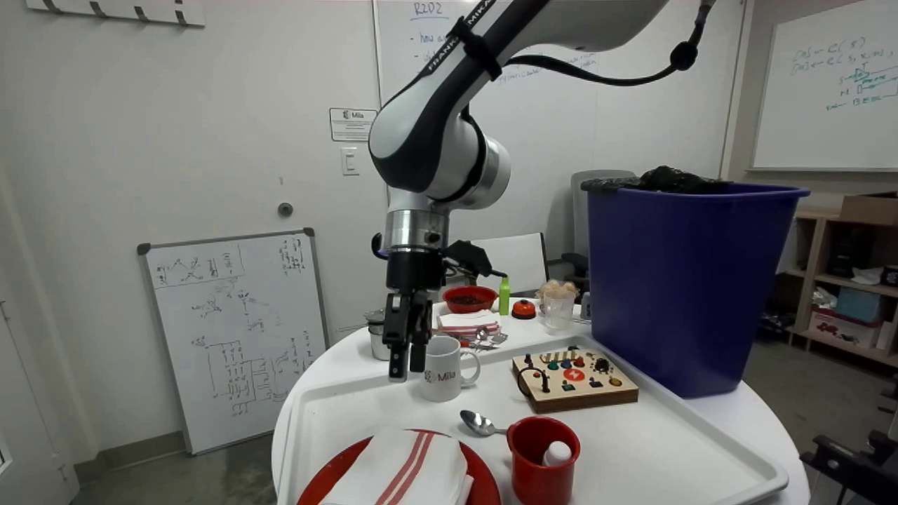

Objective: Throw the tea towel in the trash bin

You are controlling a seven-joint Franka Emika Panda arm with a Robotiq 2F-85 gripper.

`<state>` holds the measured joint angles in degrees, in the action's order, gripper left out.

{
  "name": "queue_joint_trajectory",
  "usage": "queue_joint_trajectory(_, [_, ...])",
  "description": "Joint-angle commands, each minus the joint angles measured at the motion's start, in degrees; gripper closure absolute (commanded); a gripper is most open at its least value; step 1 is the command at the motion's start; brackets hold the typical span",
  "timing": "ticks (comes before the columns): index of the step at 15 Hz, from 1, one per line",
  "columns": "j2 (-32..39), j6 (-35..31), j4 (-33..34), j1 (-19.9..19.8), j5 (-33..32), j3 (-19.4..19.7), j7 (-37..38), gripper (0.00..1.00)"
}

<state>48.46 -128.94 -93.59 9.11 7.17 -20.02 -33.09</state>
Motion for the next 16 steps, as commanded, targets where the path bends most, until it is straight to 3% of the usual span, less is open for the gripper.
queue_joint_trajectory(1, [2.61, 2.03, 4.16, 2.03, -1.29, 1.52, 5.70, 0.00])
queue_joint_trajectory(7, [9.97, 7.29, 10.53, 3.32, -1.35, 1.09, 6.82, 0.00])
queue_joint_trajectory(16, [14.52, 21.48, 22.09, 9.43, -6.86, 6.08, 17.68, 0.00])
